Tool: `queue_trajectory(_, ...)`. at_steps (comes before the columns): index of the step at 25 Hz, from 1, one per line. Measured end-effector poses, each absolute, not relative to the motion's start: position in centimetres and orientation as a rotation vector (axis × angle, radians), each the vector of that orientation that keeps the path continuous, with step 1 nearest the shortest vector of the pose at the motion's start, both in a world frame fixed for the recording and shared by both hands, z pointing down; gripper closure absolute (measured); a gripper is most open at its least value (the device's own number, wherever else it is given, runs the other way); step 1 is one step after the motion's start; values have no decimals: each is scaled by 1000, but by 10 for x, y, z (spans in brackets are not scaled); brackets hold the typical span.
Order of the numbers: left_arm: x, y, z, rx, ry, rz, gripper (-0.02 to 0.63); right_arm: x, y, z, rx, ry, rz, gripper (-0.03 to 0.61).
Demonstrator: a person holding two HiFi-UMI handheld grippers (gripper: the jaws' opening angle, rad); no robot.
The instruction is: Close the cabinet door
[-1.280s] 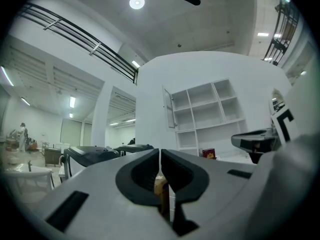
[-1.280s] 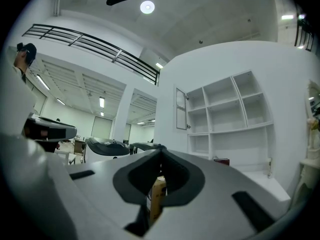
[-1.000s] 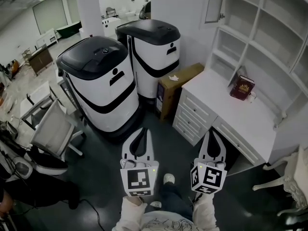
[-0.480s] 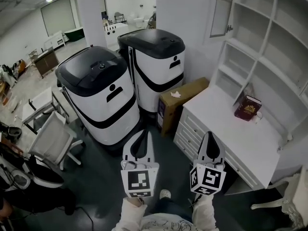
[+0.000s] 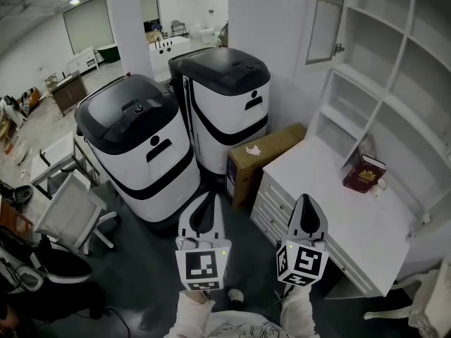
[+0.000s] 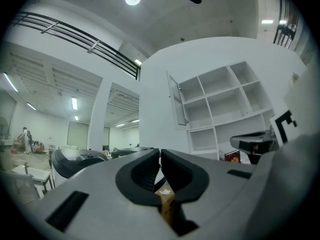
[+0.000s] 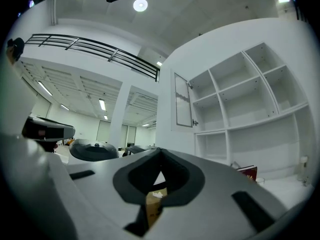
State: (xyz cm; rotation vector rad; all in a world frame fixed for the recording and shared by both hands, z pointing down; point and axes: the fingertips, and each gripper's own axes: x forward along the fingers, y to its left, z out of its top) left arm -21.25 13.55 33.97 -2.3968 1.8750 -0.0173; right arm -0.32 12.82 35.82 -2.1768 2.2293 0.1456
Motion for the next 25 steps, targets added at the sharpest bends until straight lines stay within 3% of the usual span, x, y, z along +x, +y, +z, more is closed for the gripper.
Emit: queue_trajectory(25,-190,-52,347,-2468,1807,-18,600,16,-40,359,-2264,2166,172,575)
